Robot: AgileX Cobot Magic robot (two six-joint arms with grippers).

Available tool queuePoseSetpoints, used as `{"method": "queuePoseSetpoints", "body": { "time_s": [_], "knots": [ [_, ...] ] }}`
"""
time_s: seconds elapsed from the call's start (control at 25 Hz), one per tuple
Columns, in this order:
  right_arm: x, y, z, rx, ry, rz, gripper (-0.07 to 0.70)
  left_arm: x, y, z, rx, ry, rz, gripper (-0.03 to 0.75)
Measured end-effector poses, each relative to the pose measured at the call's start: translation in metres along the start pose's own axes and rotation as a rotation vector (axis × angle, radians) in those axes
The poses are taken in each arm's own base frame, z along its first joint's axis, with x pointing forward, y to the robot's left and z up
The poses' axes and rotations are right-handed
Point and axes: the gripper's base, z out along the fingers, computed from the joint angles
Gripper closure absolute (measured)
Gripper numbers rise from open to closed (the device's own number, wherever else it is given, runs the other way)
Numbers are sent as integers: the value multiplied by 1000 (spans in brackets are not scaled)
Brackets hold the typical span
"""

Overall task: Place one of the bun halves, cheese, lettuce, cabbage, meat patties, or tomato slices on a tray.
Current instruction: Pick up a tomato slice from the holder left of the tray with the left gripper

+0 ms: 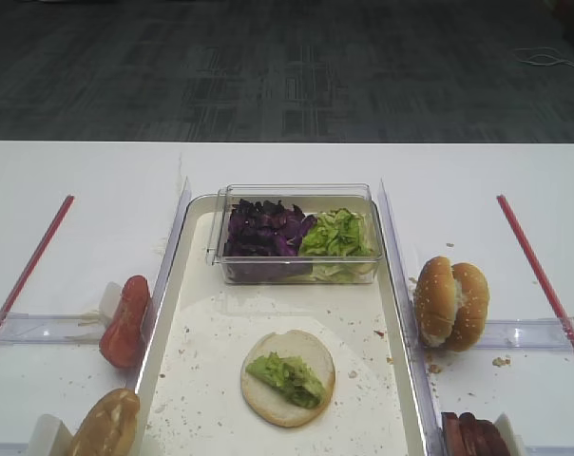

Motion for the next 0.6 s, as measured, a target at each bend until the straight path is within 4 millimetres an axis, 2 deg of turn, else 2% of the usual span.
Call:
{"method": "queuePoseSetpoints", "body": {
  "time_s": [0.44,0.6],
  "knots": [
    [0,0,0,0,0,0,41,0,0,0,0,4,0,244],
    [0,0,1,0,2,0,41,-9,0,12,-7,137,0,244]
  ]
}}
